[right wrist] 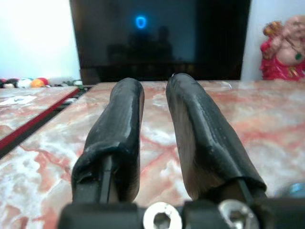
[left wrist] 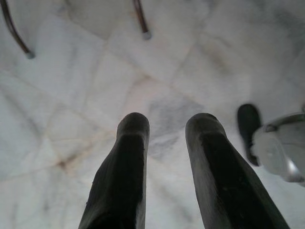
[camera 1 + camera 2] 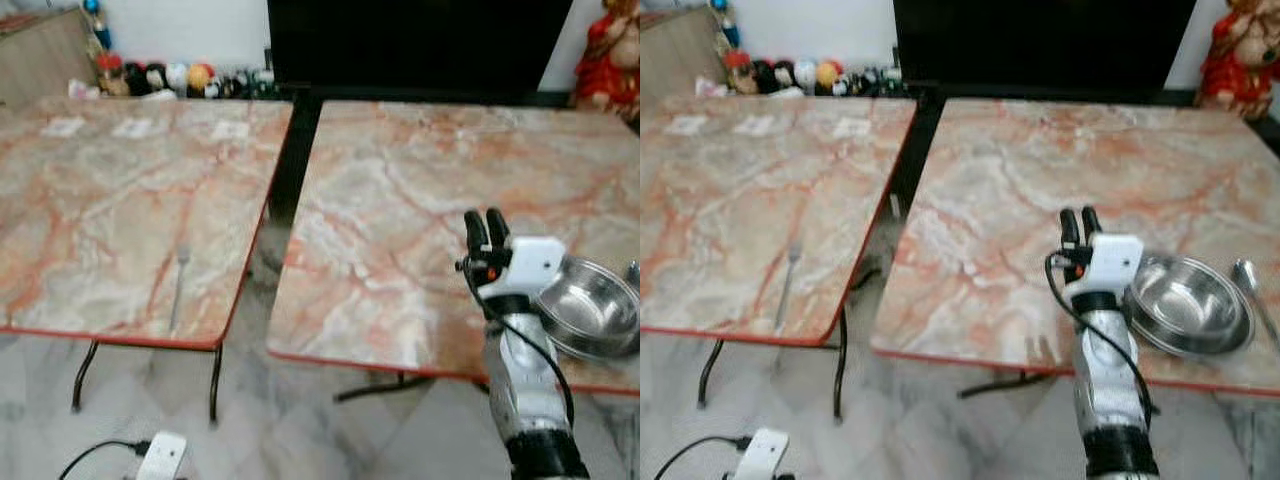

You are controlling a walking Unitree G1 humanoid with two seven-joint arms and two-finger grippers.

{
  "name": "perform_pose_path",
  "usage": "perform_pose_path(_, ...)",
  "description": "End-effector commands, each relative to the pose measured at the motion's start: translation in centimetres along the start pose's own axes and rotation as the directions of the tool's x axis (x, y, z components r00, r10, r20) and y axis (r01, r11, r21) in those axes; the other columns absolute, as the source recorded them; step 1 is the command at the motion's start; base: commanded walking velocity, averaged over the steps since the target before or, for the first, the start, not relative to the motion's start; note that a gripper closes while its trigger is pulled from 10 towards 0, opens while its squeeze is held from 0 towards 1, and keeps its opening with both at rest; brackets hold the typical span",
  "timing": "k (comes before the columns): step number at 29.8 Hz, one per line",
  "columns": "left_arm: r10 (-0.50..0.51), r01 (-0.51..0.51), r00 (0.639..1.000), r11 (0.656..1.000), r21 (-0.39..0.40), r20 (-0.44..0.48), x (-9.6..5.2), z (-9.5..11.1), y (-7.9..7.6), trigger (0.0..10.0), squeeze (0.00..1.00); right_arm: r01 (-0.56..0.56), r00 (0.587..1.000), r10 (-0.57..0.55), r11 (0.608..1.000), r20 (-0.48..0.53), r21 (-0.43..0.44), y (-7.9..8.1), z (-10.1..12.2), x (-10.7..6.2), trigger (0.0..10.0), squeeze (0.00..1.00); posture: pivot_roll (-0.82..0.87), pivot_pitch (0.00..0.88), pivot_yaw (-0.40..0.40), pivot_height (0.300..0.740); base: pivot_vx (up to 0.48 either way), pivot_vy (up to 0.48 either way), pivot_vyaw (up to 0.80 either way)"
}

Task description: Setting the table

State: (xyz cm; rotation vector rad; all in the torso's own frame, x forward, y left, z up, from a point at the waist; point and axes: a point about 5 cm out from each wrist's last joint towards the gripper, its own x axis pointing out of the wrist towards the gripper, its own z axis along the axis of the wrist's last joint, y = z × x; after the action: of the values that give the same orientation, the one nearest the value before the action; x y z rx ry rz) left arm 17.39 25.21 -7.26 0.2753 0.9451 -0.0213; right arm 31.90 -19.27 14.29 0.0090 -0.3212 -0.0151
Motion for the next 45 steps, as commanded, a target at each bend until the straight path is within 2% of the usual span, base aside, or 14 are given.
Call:
perform_pose_path(1, 0.005, -0.005, 1.000, 1.000, 0.006, -0.016, -0.2, -0.5, 0.6, 10.0, 0.00, 0.009, 1.000, -0.009, 1.000, 0.006, 0.005, -0.2, 0.2, 0.1, 10.0, 0.00, 0.03, 0.000, 0.017, 0.740, 0.000, 0.465, 0.00)
perform_pose_path(6, 0.023, -0.023, 0.999, 1.000, -0.021, -0.024, -0.4, -0.9, 1.1, 10.0, 0.00, 0.008, 1.000, -0.008, 1.000, 0.008, 0.011, -0.1, 0.3, 0.1, 10.0, 0.00, 0.04, 0.000, 0.016, 0.740, 0.000, 0.465, 0.00)
perform_pose_path(16, 0.016, -0.016, 1.000, 1.000, -0.020, -0.018, -0.3, -0.8, 0.4, 10.0, 0.00, -0.011, 1.000, 0.010, 1.000, 0.003, 0.022, 0.5, 0.1, 0.0, 10.0, 0.00, 0.04, 0.000, 0.016, 0.740, 0.000, 0.463, 0.00)
perform_pose_path(24, 0.021, -0.021, 1.000, 1.000, -0.024, 0.005, 0.0, 0.5, 0.8, 10.0, 0.00, -0.032, 0.999, 0.032, 0.999, -0.011, 0.040, 0.9, -0.2, 0.0, 10.0, 0.00, 0.04, 0.000, 0.013, 0.740, 0.000, 0.450, 0.00)
perform_pose_path(28, 0.017, -0.016, 1.000, 1.000, -0.021, 0.015, 0.3, 1.2, 0.4, 10.0, 0.00, -0.033, 0.999, 0.034, 0.999, -0.014, 0.043, 0.9, -0.2, 0.0, 10.0, 0.00, 0.04, 0.000, 0.012, 0.740, 0.000, 0.308, 0.00)
perform_pose_path(30, 0.005, -0.004, 1.000, 1.000, -0.013, 0.028, 0.5, 1.8, -0.7, 10.0, 0.00, -0.028, 0.999, 0.029, 0.998, -0.023, 0.049, 0.8, -0.4, 0.0, 10.0, 0.00, 0.05, 0.000, 0.011, 0.740, 0.000, 0.000, 0.00)
perform_pose_path(35, 0.001, 0.000, 1.000, 1.000, -0.010, 0.030, 0.6, 1.9, -1.0, 10.0, 0.00, -0.033, 0.999, 0.035, 0.998, -0.038, 0.053, 0.9, -0.7, 0.0, 10.0, 0.00, 0.04, 0.000, 0.014, 0.740, 0.000, 0.000, 0.00)
perform_pose_path(41, -0.003, 0.003, 0.999, 1.000, -0.007, 0.035, 0.6, 2.0, -1.2, 10.0, 0.00, -0.095, 0.990, 0.103, 0.992, -0.094, 0.083, 2.0, -1.6, 0.2, 10.0, 0.00, 0.05, 0.000, 0.013, 0.740, 0.000, 0.000, 0.00)
perform_pose_path(44, -0.004, 0.004, 0.999, 1.000, -0.006, 0.037, 0.6, 2.0, -1.2, 10.0, 0.00, -0.142, 0.972, 0.151, 0.988, -0.179, 0.064, 2.5, -2.9, 0.4, 10.0, 0.00, 0.05, 0.000, 0.013, 0.740, 0.000, 0.000, 0.00)
perform_pose_path(45, -0.003, 0.003, 0.999, 1.000, -0.006, 0.038, 0.6, 2.0, -1.1, 10.0, 0.00, -0.140, 0.957, 0.148, 0.989, -0.249, 0.051, 2.4, -3.7, 0.5, 10.0, 0.00, 0.05, 0.000, 0.013, 0.740, 0.000, 0.000, 0.00)
